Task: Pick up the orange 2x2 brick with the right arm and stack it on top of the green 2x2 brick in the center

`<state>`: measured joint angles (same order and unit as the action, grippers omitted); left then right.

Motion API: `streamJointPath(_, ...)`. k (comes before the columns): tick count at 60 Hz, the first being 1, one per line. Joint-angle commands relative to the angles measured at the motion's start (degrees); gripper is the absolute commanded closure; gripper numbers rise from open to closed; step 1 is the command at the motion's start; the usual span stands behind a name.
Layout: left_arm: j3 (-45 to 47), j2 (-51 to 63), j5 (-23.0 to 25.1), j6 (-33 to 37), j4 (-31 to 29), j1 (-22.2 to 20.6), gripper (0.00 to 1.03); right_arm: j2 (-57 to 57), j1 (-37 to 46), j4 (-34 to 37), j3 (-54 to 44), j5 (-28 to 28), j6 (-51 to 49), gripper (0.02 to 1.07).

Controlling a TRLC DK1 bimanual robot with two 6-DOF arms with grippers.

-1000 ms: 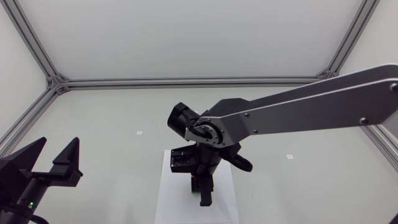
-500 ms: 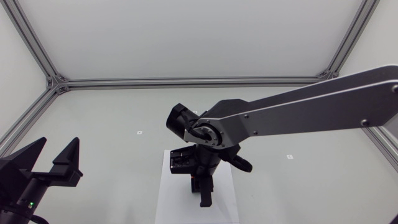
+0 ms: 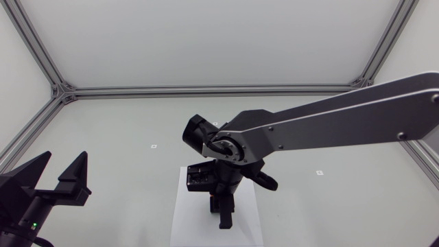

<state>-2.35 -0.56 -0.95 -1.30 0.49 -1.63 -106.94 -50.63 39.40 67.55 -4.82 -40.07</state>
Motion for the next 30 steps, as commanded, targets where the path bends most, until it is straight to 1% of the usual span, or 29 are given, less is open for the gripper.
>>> streamJointPath(1, 2.35, -0.32, 0.16, 0.33, -0.58, 0.13, 0.04, -3.81, -0.96, 1.03, -1.54, -0.63, 0.96, 0.95)
streamJointPath(4, 2.35, -0.32, 0.07, 0.33, -0.58, 0.13, 0.04, -3.98, -0.78, 0.86, -1.63, -0.63, 0.96, 0.91)
streamJointPath(11, 2.35, -0.32, 0.07, 0.33, -0.58, 0.13, 0.04, -3.9, -0.43, 0.77, -1.54, -0.63, 0.96, 0.89)
streamJointPath(17, 2.35, -0.32, 0.07, 0.33, -0.58, 0.13, 0.04, -3.81, -0.34, 0.77, -1.46, -0.63, 1.05, 0.82)
streamJointPath(30, 2.35, -0.32, 0.16, 0.33, -0.58, 0.13, 0.04, -2.75, 0.09, 0.68, -1.19, -0.54, 1.05, 0.82)
